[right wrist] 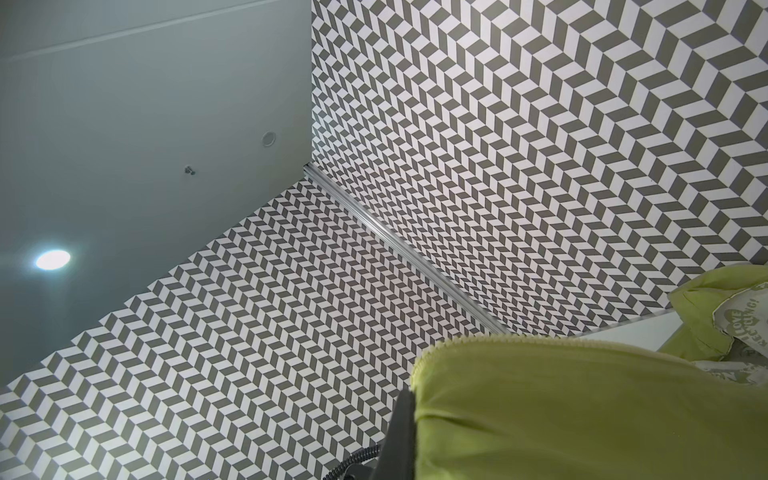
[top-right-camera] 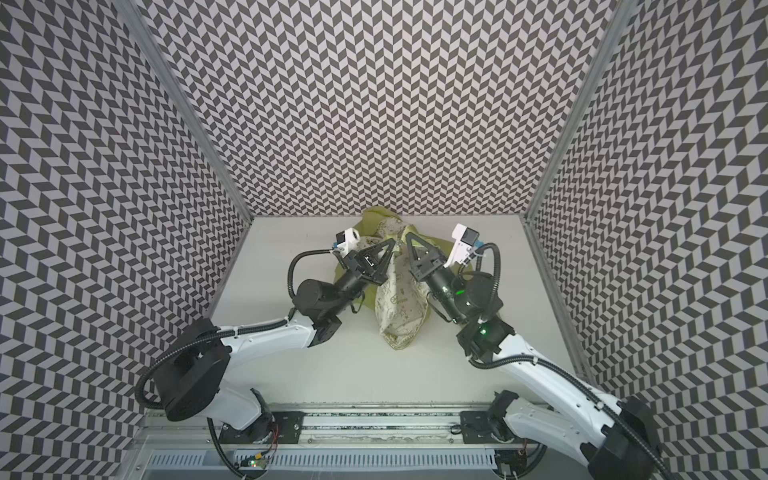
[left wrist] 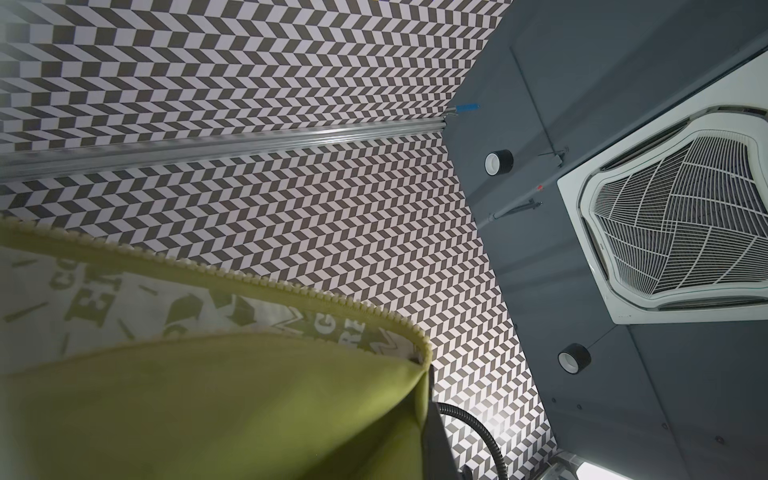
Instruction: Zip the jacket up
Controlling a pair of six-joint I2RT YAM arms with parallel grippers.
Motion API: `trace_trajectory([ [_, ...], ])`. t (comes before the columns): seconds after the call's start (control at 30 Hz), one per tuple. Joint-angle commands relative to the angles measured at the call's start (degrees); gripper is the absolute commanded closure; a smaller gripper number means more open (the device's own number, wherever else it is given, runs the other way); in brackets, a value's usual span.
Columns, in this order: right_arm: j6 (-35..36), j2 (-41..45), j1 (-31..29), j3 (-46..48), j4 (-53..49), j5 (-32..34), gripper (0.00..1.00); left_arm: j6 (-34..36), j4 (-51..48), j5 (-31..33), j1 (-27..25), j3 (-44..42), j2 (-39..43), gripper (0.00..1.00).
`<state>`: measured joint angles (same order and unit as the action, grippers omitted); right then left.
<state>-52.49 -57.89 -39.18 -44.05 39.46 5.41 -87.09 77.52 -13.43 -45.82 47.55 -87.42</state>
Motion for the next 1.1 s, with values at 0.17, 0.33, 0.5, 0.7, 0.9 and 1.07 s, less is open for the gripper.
trace_trajectory([
  [0.17,0.3,0.3,-0.4,-2.3,4.3,-2.9,1.0,-0.2,2.7,-0.3,-0.1,0.4,1.9,1.0],
  [0.33,0.1,0.7,-0.4,-2.1,3.1,-3.2,1.0,0.1,2.6,-0.2,-0.1,0.5,2.2,1.0],
  [0.5,-0.6,0.8,-0.4,-1.4,3.4,-2.0,1.0,0.3,2.1,-0.5,-0.1,0.9,2.2,1.0],
  [0.7,-1.0,-0.1,-0.4,-1.9,4.4,1.0,1.0,0.3,2.6,-0.4,-0.3,0.8,1.7,1.0],
  [0.9,-0.9,-0.2,-0.4,-2.1,4.3,-2.2,1.0,0.3,2.5,-0.2,-0.3,0.9,1.6,1.0],
  [1.07,-0.1,0.2,-0.4,-2.1,3.8,-3.0,1.0,0.3,2.8,-0.3,-0.4,0.7,1.6,1.0],
])
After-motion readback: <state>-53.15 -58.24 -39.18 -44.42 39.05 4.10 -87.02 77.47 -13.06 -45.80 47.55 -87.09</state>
